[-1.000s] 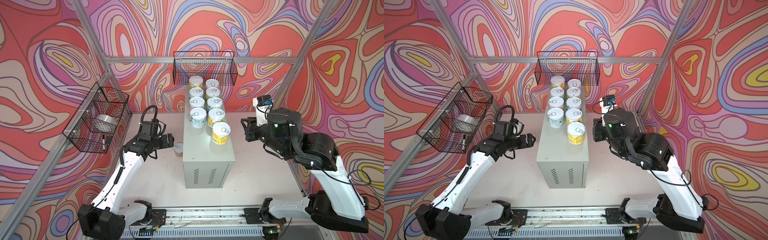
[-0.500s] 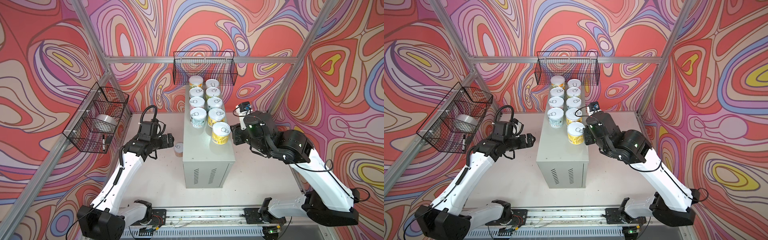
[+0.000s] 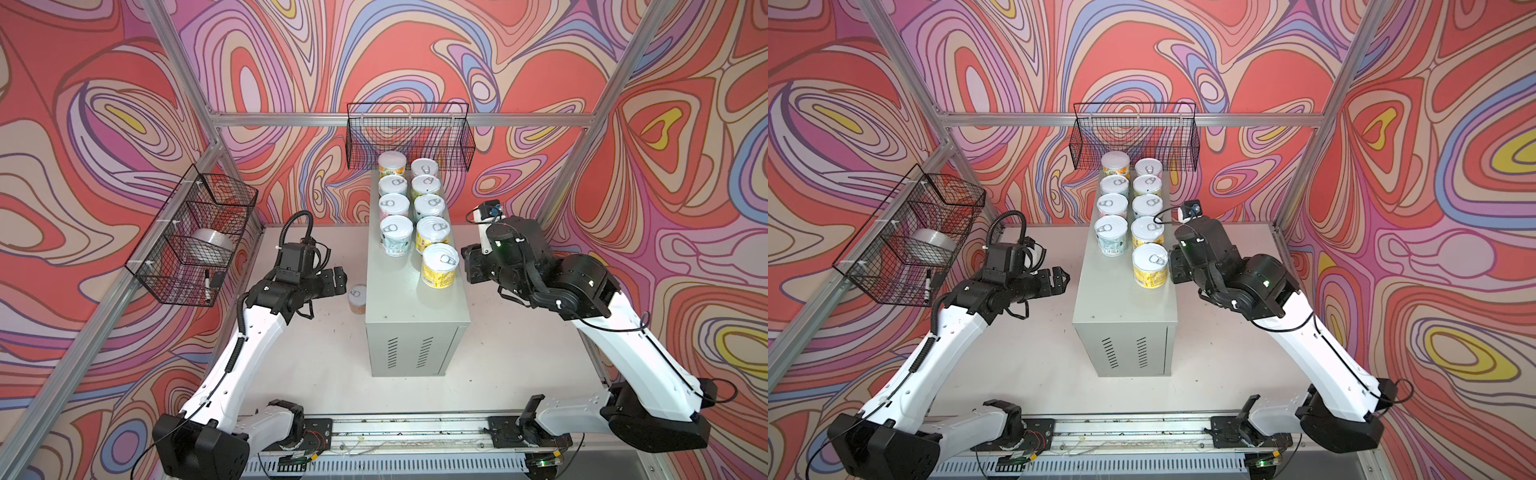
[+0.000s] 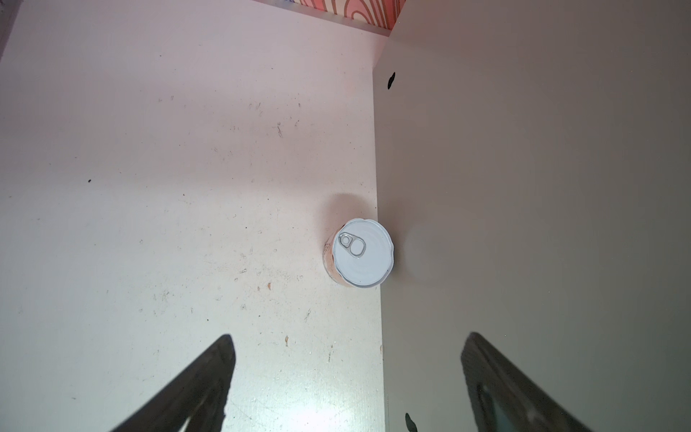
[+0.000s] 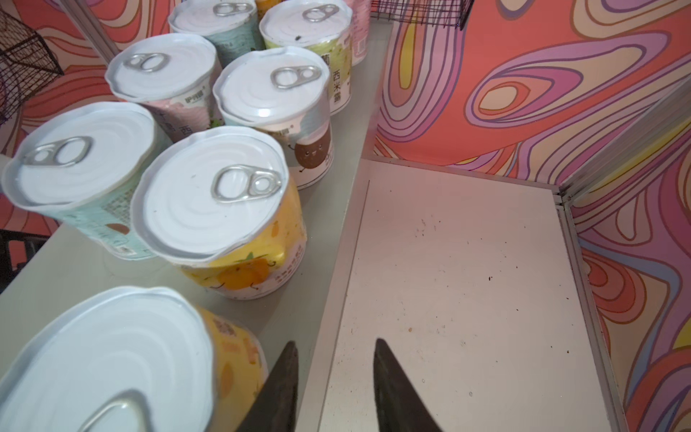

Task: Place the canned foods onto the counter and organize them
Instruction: 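Withdraw the right gripper toward the floor beside the cabinet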

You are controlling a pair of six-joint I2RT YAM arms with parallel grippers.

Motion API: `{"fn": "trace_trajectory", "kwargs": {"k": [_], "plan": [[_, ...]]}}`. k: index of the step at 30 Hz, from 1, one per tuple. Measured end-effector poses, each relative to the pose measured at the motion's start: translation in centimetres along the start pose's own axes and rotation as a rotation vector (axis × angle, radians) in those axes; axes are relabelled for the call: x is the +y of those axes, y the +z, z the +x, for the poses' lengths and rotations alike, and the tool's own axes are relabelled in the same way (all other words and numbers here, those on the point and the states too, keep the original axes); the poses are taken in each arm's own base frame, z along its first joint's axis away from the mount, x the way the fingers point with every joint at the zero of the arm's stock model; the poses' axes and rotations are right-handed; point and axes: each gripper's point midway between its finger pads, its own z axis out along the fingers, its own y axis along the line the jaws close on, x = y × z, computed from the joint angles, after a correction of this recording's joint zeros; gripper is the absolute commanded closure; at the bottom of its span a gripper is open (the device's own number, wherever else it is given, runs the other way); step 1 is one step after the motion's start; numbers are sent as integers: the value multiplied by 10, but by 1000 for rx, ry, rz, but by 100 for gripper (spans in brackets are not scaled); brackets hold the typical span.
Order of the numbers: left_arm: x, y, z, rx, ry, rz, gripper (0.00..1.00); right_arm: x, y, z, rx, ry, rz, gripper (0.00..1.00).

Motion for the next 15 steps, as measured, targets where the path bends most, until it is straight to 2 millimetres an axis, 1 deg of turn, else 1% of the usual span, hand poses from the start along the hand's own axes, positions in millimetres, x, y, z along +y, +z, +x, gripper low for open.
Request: {"fn": "trace_trajectory", "kwargs": {"k": [2,3,5,7,9,11,15], "plan": [[2,5,3,13,-1,-5,1,-18,2,1,-4,28,35,43],[3,9,6,22,-1,-8,0,-29,3,1,-7,50,58,39],[4,19,12,52,3,-15,0,-49,6,2,-8,89,92,35],[5,32,20,97,6,-14,0,-62,12,6,1,120,110,33],[6,46,27,139,4,-14,0,-67,22,13,25,139,110,33],[9,57,37,167,1,-14,0,-68,31,19,54,145,103,33],[14,72,60,202,-6,-8,0,-61,46,24,88,148,71,33]]}}
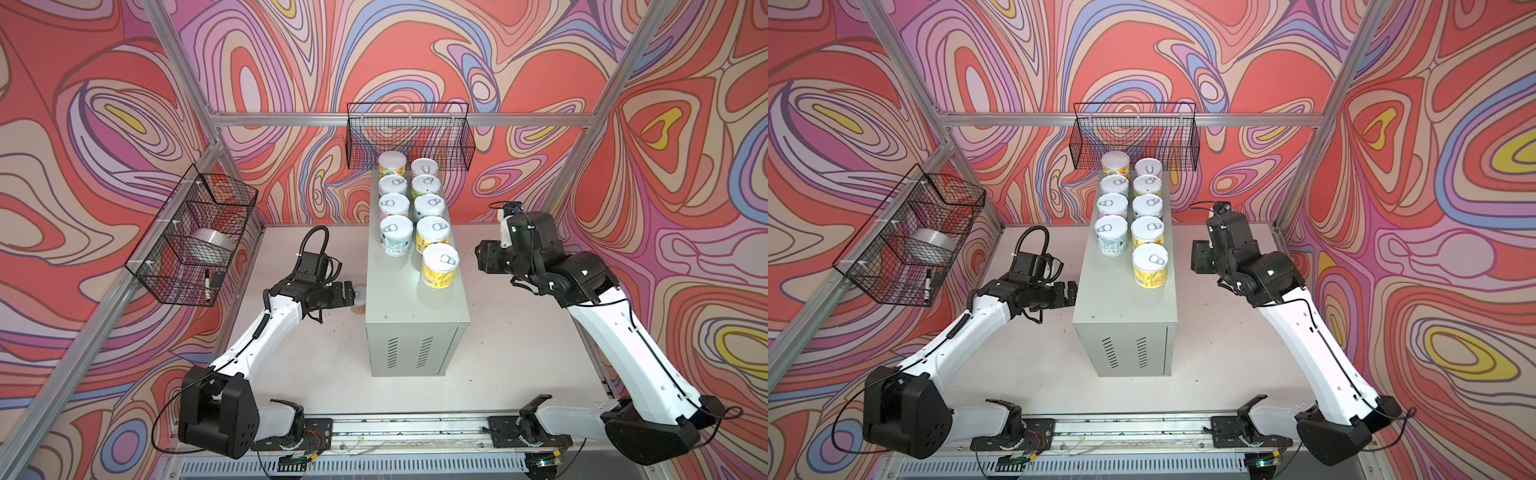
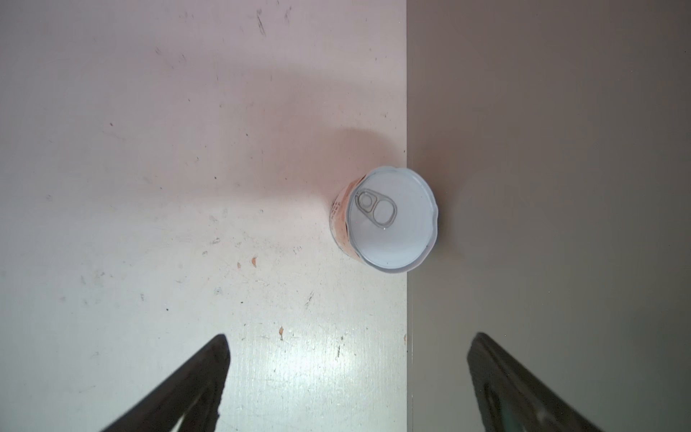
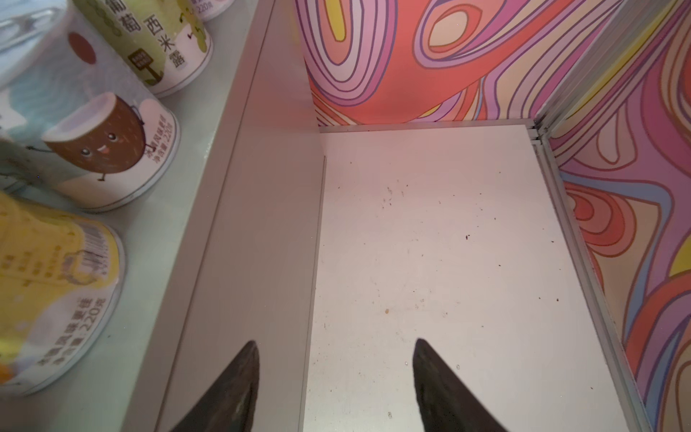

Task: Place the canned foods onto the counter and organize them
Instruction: 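Withdraw the right gripper toward the floor beside the cabinet, then lower the left gripper onto the orange-labelled floor can and close it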

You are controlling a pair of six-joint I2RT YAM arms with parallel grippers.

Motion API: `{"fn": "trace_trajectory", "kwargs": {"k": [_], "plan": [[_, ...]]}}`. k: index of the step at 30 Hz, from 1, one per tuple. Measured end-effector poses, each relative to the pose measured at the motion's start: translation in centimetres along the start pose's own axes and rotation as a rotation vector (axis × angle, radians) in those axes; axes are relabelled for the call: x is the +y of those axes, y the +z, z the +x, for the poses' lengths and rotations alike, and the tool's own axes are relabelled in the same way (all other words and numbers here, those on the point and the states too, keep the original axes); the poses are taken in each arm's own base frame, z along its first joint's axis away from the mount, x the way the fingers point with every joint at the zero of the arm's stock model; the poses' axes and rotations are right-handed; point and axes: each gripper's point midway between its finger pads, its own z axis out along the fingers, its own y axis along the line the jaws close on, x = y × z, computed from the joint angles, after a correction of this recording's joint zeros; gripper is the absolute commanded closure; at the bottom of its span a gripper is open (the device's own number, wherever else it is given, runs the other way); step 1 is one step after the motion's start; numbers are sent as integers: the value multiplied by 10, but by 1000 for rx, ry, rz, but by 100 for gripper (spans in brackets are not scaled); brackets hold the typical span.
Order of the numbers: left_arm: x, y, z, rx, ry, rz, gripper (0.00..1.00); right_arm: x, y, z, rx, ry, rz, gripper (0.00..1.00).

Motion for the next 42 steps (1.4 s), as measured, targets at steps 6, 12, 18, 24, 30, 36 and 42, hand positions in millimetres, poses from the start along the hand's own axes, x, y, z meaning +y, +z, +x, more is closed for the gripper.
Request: {"fn": "trace_trajectory", "kwargs": {"k": [6,12,18,24,30,36,42], "plan": [[-9,25,21,-5,32,51,0,9,10,0,26,-3,-27,33],[-21,51,18,-25,68,69,1,13,11,-2,23,1,-49,33],[-14,75,18,-19,71,34,4,15,13,-1,29,4,-56,33],[-17,93,19,-7,83,32,5,14,14,-3,24,11,-54,33],[-19,109,12,-8,84,19,7,16,18,-4,20,14,-62,33],[-12,121,-7,-43,60,-50,8,17,20,-4,22,17,-73,33],[-8,133,-7,-37,34,-75,12,18,24,-1,29,17,-74,34]]}}
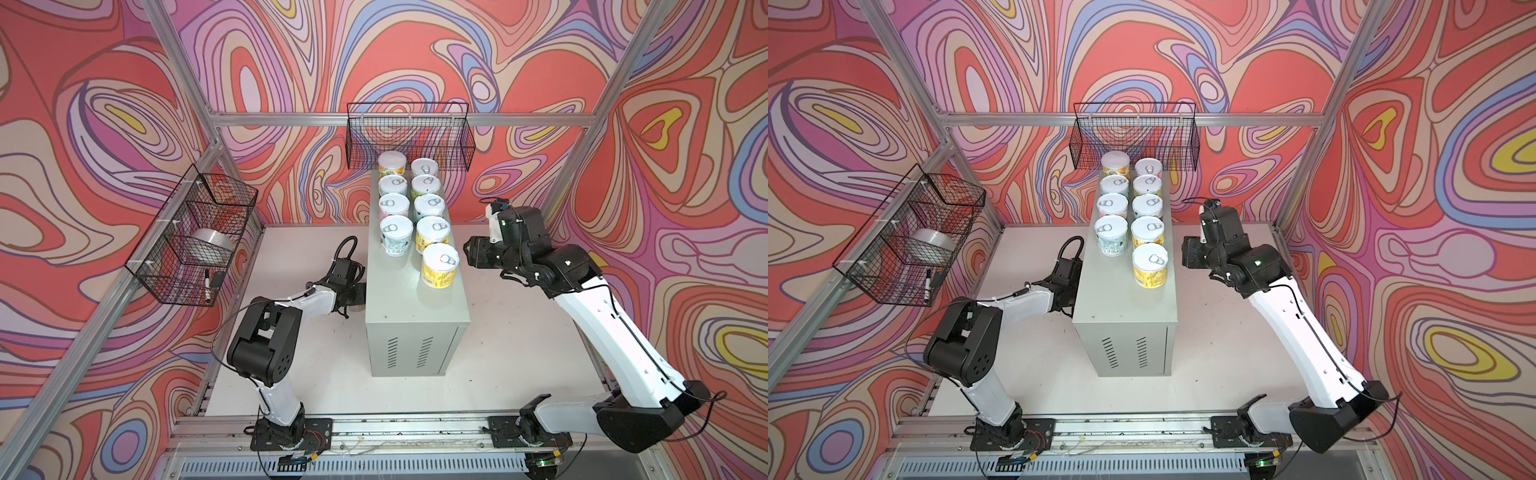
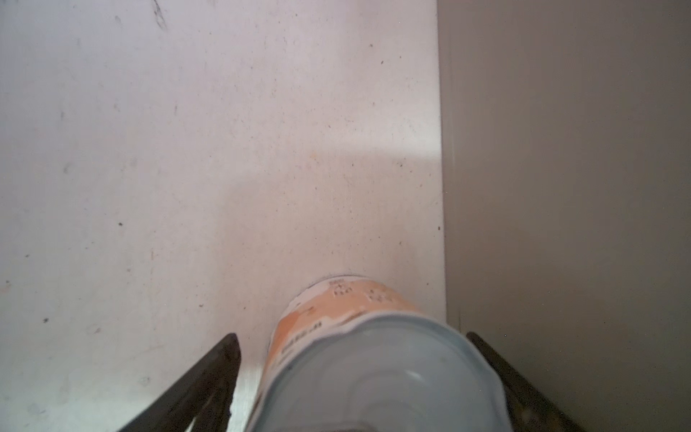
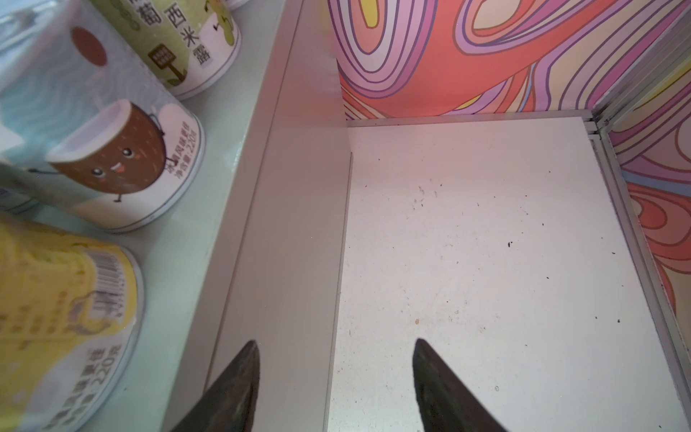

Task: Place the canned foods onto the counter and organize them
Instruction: 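Lower the left gripper onto the orange-labelled floor can and close it, then lift the orange can with the left gripper up over the cabinet top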

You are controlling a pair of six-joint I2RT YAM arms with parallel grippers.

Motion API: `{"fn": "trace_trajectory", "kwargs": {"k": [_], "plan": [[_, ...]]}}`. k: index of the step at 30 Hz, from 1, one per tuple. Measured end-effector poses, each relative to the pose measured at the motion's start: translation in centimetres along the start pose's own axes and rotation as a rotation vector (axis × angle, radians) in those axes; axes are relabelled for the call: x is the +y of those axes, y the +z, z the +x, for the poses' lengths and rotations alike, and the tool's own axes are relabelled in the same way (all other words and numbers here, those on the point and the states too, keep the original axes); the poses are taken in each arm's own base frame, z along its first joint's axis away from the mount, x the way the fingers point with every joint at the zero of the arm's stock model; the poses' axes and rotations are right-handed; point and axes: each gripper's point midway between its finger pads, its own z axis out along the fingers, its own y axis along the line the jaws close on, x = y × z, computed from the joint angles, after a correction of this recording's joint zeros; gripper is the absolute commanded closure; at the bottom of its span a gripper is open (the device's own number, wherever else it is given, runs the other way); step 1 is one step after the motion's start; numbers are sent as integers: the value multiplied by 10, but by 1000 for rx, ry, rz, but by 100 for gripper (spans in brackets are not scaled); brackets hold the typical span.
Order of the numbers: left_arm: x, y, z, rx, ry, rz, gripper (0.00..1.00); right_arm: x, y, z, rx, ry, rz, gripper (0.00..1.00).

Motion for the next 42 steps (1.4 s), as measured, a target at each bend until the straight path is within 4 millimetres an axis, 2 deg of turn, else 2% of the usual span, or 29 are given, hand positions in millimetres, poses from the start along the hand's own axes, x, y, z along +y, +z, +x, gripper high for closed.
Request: {"fn": "trace_trajectory", "kwargs": {"k": [5,8,11,13,14,15,20,23,26,30,34,38,42], "plan": [[5,4,2,1,-25,-27,17,-3,5,5,14,2,6,34],[8,4,0,-7,-33,-42,32,-3,8,8,22,1,8,34],[10,3,-2,-20,-36,-61,53,-5,11,10,25,3,12,33],[11,2,-3,-26,-39,-65,78,-7,12,10,25,5,15,33],[11,2,-3,-26,-40,-66,93,-7,12,11,25,6,16,33],[11,2,-3,-26,-40,-67,100,-8,12,12,26,7,17,33],[16,-1,1,-11,-37,-90,100,-11,6,12,3,18,18,33],[22,-9,12,21,-33,-109,100,-15,-3,9,-27,29,20,33],[28,-29,22,54,-24,-132,100,-21,-14,4,-59,45,31,33],[30,-70,18,45,-15,-136,100,-37,-22,7,-84,74,64,33],[26,-118,4,14,1,-129,100,-66,-23,13,-84,130,123,33],[20,-176,-17,-38,36,-112,100,-103,-21,21,-71,214,178,33],[13,-224,-39,-89,104,-97,100,-124,-6,37,-23,276,189,34]]}}
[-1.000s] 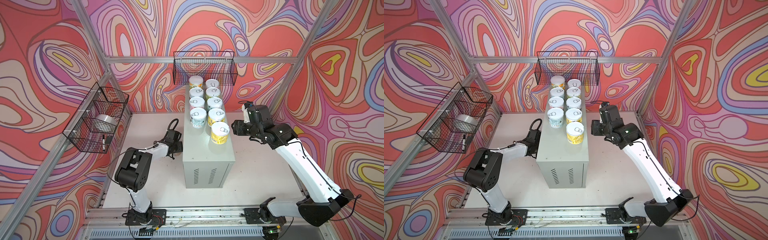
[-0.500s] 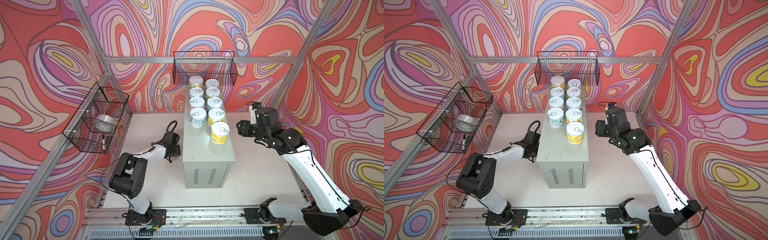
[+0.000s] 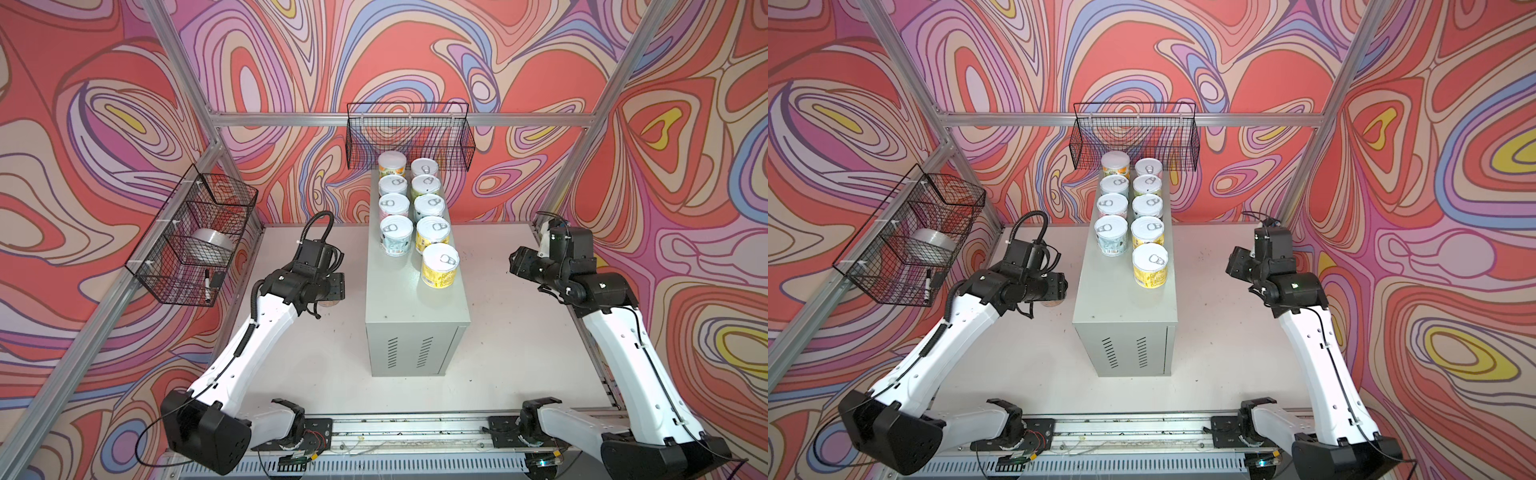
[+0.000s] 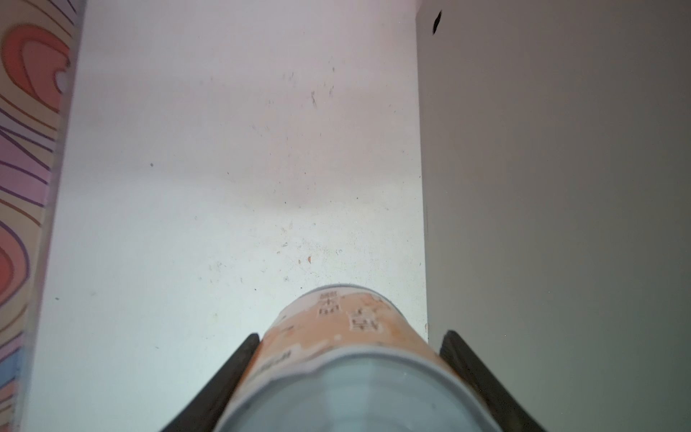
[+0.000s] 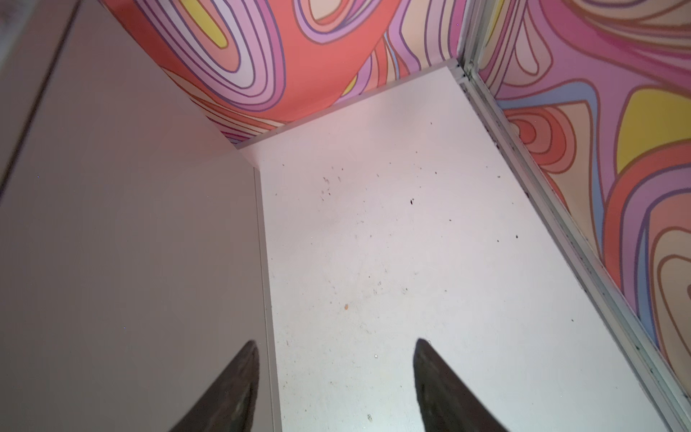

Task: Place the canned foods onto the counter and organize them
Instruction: 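Lift the orange can with the left gripper up over the cabinet top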

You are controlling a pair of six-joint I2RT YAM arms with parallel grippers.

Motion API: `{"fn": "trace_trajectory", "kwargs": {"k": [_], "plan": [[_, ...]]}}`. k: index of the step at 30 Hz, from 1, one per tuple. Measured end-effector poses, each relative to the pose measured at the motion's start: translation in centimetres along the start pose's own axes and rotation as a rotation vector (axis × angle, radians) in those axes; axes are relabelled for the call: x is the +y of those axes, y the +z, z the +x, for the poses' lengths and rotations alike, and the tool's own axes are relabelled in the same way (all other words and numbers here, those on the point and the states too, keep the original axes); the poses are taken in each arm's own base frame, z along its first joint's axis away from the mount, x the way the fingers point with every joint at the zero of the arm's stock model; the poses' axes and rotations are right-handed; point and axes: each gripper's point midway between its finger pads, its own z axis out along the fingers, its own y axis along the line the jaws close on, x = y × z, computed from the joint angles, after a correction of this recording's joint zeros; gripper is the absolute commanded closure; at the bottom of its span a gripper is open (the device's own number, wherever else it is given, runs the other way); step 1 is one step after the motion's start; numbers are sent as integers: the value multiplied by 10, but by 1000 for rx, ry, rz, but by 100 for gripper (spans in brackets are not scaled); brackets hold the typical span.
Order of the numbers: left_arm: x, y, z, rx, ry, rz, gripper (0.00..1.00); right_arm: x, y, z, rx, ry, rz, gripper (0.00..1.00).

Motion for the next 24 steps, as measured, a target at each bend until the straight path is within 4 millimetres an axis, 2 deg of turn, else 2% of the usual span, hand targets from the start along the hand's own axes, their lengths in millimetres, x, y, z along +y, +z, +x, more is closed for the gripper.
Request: {"fn": "trace_trajectory", "kwargs": {"k": [6,11,14,18,24], "plan": [[-4,-60,-30,-20,78,51,100,-4,20,27,78,6,-15,34],[-20,-123,-62,-115,107,163,100,-6,21,32,83,6,-15,35],[-25,-152,-73,-173,116,203,100,-6,21,32,71,7,-20,35],[-26,-173,-75,-198,126,230,100,-7,24,35,76,7,-18,35],[-34,-175,-72,-162,146,254,100,-8,27,38,75,13,-17,35]]}}
